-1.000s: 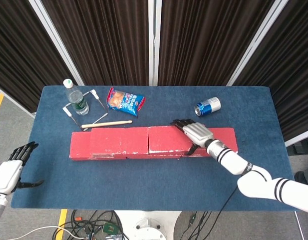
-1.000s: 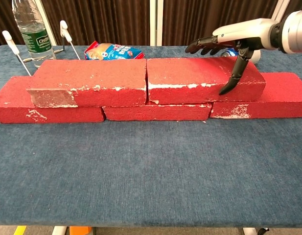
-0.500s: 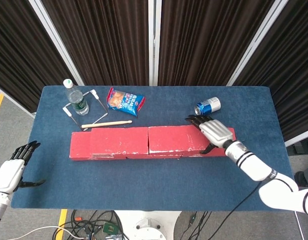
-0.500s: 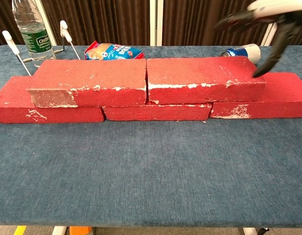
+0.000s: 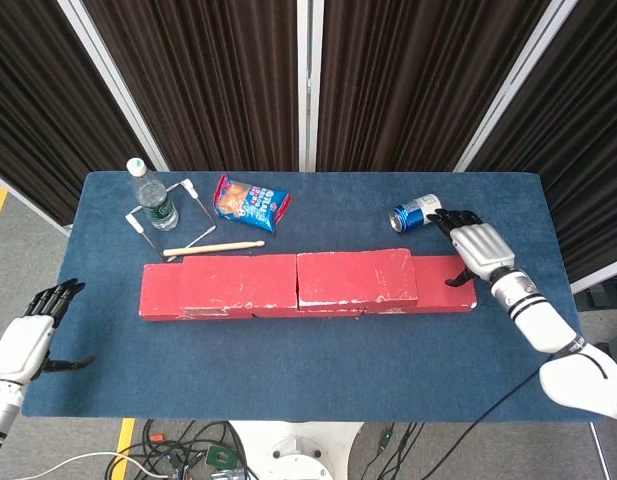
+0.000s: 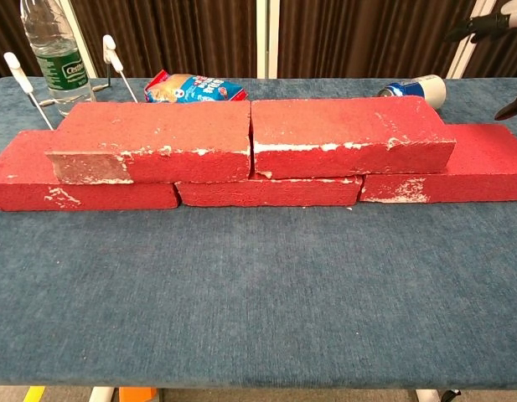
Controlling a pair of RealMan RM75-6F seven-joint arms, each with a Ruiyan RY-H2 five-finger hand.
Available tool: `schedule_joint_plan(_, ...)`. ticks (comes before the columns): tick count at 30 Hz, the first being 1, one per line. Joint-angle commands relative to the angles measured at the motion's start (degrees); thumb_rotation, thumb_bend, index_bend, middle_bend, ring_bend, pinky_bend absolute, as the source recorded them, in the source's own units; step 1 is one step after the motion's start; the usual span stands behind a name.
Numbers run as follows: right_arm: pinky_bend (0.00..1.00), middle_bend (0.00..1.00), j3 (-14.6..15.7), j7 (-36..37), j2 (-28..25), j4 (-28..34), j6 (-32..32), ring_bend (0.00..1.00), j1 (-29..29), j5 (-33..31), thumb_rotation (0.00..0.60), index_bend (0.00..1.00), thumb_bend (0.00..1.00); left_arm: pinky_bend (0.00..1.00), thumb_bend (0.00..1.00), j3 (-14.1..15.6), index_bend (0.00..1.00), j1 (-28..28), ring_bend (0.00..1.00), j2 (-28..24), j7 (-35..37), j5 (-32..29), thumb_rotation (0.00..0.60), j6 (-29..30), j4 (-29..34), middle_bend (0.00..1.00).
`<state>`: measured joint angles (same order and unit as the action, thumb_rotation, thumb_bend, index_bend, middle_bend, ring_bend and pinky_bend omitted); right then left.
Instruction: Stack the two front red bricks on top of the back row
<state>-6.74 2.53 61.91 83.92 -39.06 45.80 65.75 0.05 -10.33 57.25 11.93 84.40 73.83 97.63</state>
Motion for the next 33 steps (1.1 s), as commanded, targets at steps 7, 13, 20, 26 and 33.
schedule_joint_plan(7,0.00,0.00,-1.18,-1.95,8.49,-8.87,-1.52,0.00,0.46,-2.01,0.600,0.00,0.00,0.00,0.05,-0.28,0.01,0.12,0.00,0.12,-0.97,-0.98,0.600,0.12,0.27,0.00)
schedule_joint_plan(13,0.00,0.00,-2.05,-1.11,11.15,-10.86,-1.88,0.00,0.77,-0.99,0.600,0.00,0.00,0.00,0.05,-0.36,0.01,0.22,0.00,0.35,-0.96,-1.98,0.600,-0.33,-0.26,0.00)
schedule_joint_plan(20,0.00,0.00,-3.05,-1.05,13.61,-11.85,-3.24,0.00,0.97,-0.16,0.600,0.00,0.00,0.00,0.05,-0.44,0.01,0.07,0.00,0.88,-0.05,-3.06,0.600,-1.52,-1.42,0.00)
schedule_joint_plan(26,0.00,0.00,-3.26,-1.56,14.56,-12.09,-2.40,0.00,1.38,-0.32,0.600,0.00,0.00,0.00,0.05,-0.32,0.01,0.07,0.00,0.72,0.49,-2.94,0.600,-1.82,-1.67,0.00)
schedule_joint_plan(33,0.00,0.00,-3.47,-1.64,14.94,-12.02,-1.83,0.00,1.52,-0.38,0.600,0.00,0.00,0.00,0.05,-0.24,0.01,0.15,0.00,0.78,0.89,-2.78,0.600,-1.86,-1.92,0.00)
